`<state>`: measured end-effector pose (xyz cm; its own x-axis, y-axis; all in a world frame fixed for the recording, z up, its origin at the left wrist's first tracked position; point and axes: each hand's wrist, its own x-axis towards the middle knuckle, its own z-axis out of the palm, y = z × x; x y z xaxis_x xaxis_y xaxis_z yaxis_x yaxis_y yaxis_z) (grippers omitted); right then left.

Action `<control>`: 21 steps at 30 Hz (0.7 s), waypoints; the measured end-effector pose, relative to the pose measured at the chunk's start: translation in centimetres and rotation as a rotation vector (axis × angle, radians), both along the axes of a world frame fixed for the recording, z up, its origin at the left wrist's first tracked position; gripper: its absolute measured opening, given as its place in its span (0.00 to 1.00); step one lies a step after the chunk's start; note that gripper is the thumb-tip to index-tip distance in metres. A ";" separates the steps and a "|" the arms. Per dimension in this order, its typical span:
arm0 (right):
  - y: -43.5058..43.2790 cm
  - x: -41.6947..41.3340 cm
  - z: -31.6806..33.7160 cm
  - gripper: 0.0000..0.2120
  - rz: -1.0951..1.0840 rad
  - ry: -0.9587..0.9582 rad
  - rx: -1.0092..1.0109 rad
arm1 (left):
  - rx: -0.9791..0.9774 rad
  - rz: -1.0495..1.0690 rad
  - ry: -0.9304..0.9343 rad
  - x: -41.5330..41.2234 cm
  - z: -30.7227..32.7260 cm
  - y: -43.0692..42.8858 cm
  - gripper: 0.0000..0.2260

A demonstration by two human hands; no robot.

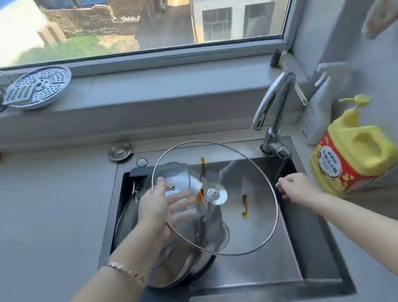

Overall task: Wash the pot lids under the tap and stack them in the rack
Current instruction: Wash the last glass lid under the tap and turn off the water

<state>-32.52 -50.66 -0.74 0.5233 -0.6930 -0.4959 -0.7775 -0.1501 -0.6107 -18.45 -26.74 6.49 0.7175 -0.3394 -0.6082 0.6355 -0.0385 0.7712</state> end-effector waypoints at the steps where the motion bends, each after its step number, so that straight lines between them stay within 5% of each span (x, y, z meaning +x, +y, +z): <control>1: -0.8 -0.2 -0.2 0.12 0.062 0.022 -0.121 | 0.042 -0.005 -0.025 -0.5 0.0 -0.4 0.15; 10: -5.1 3.1 -0.1 0.29 0.459 0.119 -0.603 | 0.210 -0.084 -0.112 -1.8 0.4 -4.3 0.17; 15: -6.1 5.2 -1.0 0.25 0.706 0.302 -0.771 | 0.206 -0.055 -0.119 -0.6 0.4 -5.8 0.18; 21: -6.6 5.2 -0.7 0.14 0.754 0.430 -0.809 | 0.205 -0.042 -0.095 1.1 -0.3 -7.8 0.17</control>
<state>-27.31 -57.29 -1.40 0.8313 -0.4743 -0.2898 -0.4458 -0.8803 0.1621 -17.38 -34.51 6.23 0.7627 -0.2463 -0.5980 0.5549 -0.2256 0.8007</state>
